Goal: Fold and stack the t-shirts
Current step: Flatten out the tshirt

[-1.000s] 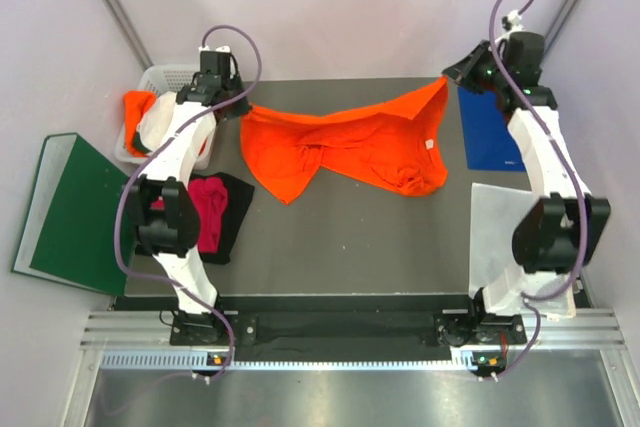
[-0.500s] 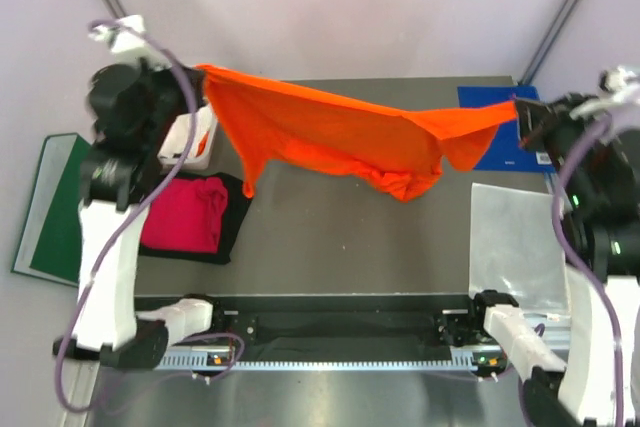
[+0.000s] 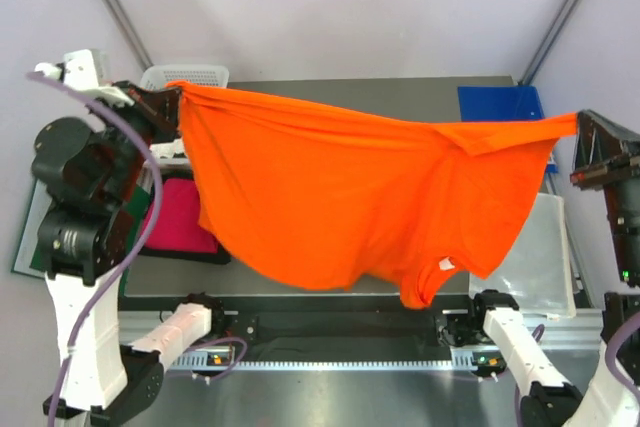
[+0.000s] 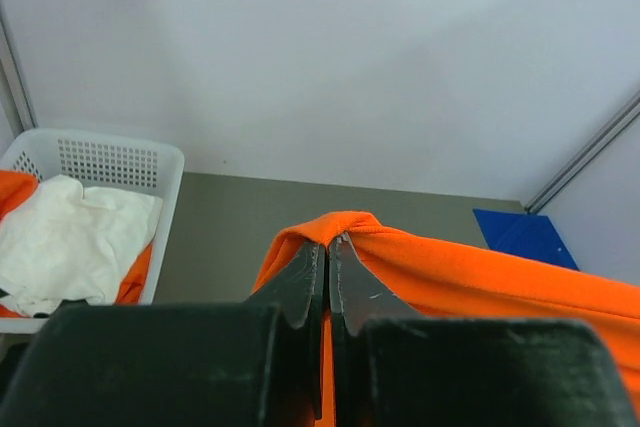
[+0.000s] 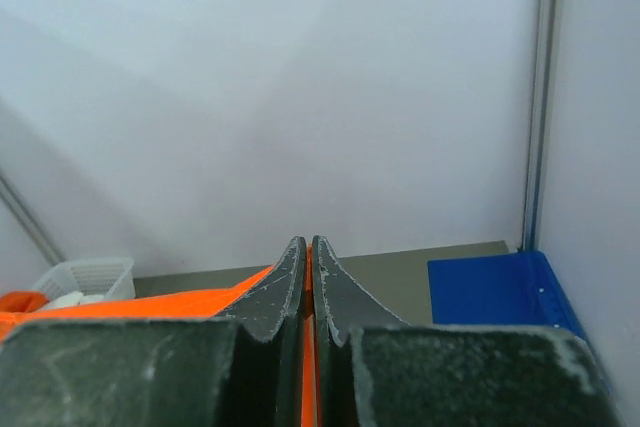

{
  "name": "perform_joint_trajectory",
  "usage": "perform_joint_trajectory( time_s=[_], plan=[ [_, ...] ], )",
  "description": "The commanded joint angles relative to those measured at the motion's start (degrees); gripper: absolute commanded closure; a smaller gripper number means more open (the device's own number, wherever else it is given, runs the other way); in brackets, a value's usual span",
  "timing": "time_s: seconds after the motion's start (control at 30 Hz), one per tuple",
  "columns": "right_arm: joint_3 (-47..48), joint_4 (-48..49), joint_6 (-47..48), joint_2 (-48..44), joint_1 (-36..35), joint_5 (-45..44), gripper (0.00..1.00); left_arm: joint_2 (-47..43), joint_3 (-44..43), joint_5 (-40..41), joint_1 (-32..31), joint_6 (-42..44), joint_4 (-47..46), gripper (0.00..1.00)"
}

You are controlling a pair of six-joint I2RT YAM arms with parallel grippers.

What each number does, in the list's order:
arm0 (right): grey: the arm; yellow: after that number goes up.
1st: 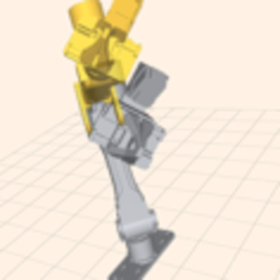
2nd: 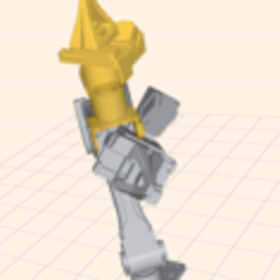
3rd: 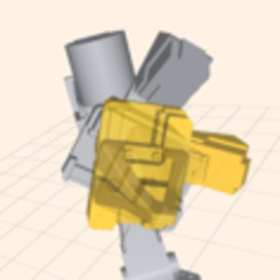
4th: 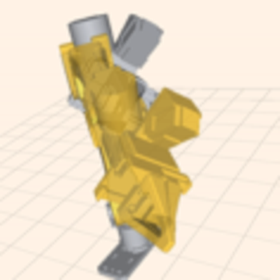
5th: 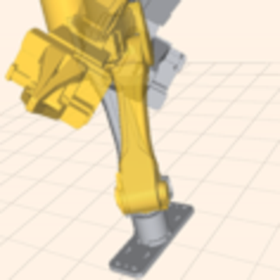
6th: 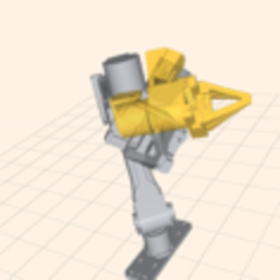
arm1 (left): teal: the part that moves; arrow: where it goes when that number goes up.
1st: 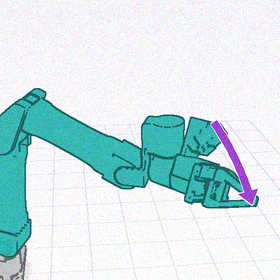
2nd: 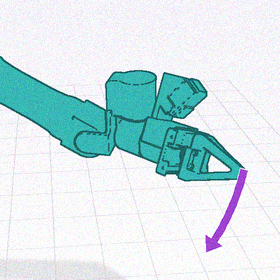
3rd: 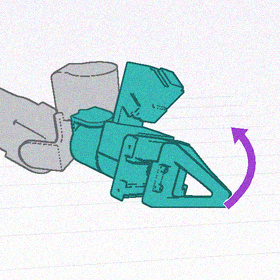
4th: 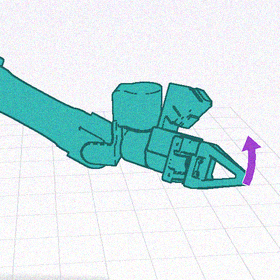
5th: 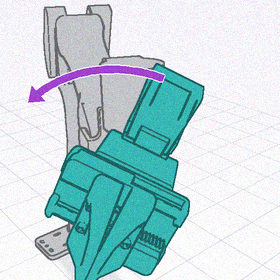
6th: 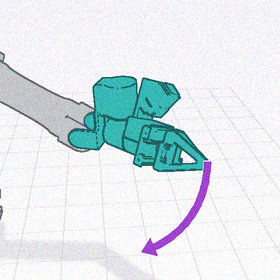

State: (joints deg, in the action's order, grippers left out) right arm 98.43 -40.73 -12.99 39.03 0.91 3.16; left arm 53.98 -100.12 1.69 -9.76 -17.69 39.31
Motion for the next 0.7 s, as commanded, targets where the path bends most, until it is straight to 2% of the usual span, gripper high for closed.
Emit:
perform_joint_trajectory(
  time_s=[0.0,0.17,0.37,0.43,0.47,0.5,0.53,0.57,0.63,0.67],
  plan=[
    [2.1,3.7,1.6,9.7,-0.3,-7.0,1.0,6.9,-1.8,2.4,0.4,2.0,-0.6,1.0],
    [-0.4,10.3,-0.5,21.1,-0.3,-5.3,1.0,16.7,-1.1,3.5,0.4,2.1,-1.3,1.0],
    [-0.4,18.3,-1.3,44.3,-0.2,-1.2,1.0,36.3,1.6,1.1,1.0,2.3,-4.8,1.0],
    [1.4,21.1,-1.4,55.1,-0.2,0.4,1.0,41.1,1.1,1.1,1.2,2.7,-6.4,1.0],
    [5.8,21.0,-1.7,59.0,-0.1,0.9,1.0,46.5,0.3,1.3,1.4,2.8,-7.4,1.0],
    [8.7,21.0,-1.9,67.3,0.0,2.3,1.0,49.5,-0.8,1.5,1.6,2.9,-7.6,1.0],
    [12.4,19.3,-2.9,72.0,0.1,3.3,1.0,52.7,-4.7,1.0,2.3,2.7,-7.5,1.0],
    [21.4,18.4,-3.6,81.0,0.2,4.5,1.0,59.2,-7.2,0.7,2.5,2.2,-6.9,1.0],
    [31.7,16.1,-6.8,90.1,0.7,7.6,1.0,65.9,-15.9,-0.5,3.7,0.7,-5.3,1.0],
    [40.9,15.0,-8.4,97.9,0.8,8.6,1.0,71.6,-19.1,-1.2,4.0,0.1,-4.8,1.0]
  ],
)
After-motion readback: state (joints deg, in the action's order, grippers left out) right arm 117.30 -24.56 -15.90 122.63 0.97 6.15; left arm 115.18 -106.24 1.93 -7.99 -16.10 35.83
